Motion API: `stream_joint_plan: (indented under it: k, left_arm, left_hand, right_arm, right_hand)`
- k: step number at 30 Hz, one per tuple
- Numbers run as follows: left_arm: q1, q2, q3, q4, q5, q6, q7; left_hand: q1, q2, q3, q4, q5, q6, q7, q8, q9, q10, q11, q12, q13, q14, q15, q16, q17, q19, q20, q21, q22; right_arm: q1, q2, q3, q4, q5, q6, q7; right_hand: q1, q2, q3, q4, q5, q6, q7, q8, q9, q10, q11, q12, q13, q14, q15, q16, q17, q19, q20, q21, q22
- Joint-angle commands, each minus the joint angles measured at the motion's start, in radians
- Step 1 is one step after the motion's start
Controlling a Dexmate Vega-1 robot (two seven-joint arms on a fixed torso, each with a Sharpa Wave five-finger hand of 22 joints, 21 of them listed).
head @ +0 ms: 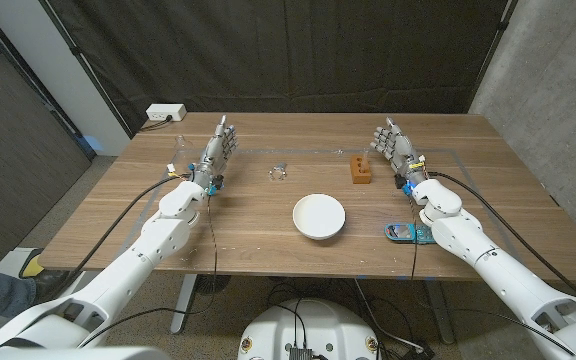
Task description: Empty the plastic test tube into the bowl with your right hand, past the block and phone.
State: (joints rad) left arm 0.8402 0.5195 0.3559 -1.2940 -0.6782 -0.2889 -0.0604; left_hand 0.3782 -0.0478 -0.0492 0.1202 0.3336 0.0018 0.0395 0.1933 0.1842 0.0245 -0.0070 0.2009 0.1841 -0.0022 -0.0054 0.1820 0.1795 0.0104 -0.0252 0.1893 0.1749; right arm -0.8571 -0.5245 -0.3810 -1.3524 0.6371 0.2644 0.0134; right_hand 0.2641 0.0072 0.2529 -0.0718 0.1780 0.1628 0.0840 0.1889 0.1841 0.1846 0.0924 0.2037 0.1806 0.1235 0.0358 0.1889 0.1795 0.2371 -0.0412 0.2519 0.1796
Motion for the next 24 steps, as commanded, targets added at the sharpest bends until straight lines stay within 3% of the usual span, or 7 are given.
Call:
stream_joint_plan:
  k: [1,16,24]
  left_arm:
    - [0.015,0.014,-0.016,-0.012,-0.017,-0.002,-0.014]
    - [0.042,0.041,-0.022,-0.064,-0.025,-0.005,-0.037]
    - [0.05,0.047,-0.019,-0.087,-0.012,-0.003,-0.022]
  left_hand:
    - [0.008,0.004,0.001,0.007,0.005,0.01,0.004,0.008,0.001,0.011,0.001,0.007,0.004,-0.007,0.0,0.007,0.002,0.0,-0.067,0.008,0.004]
    - [0.016,0.018,0.004,0.005,0.008,0.027,0.007,0.012,0.001,0.025,0.004,0.01,0.004,0.004,0.001,0.01,0.002,-0.001,-0.062,0.009,0.004]
    - [0.021,0.025,0.004,0.003,0.009,0.034,0.01,0.014,0.001,0.033,0.004,0.012,0.004,0.01,0.003,0.011,0.002,0.0,-0.058,0.009,0.004]
  right_arm:
    - [-0.028,-0.01,-0.004,-0.058,-0.027,0.005,-0.033]
    - [-0.081,-0.024,0.001,-0.103,-0.069,0.06,-0.064]
    - [-0.108,-0.058,0.011,-0.151,-0.087,0.054,-0.076]
  right_hand:
    - [0.013,0.001,0.006,-0.001,0.008,0.01,-0.002,0.005,0.002,0.01,-0.001,0.005,0.001,0.011,0.001,0.005,0.003,0.007,-0.023,0.004,0.004]
    - [0.031,0.008,0.011,-0.014,0.009,0.026,-0.014,0.01,0.003,0.036,-0.008,0.014,0.002,0.036,-0.015,0.009,0.001,0.033,-0.031,0.006,0.004]
    - [0.041,0.011,0.013,-0.02,0.01,0.039,-0.019,0.014,0.003,0.051,-0.012,0.018,0.002,0.05,-0.022,0.011,0.0,0.044,-0.035,0.006,0.004]
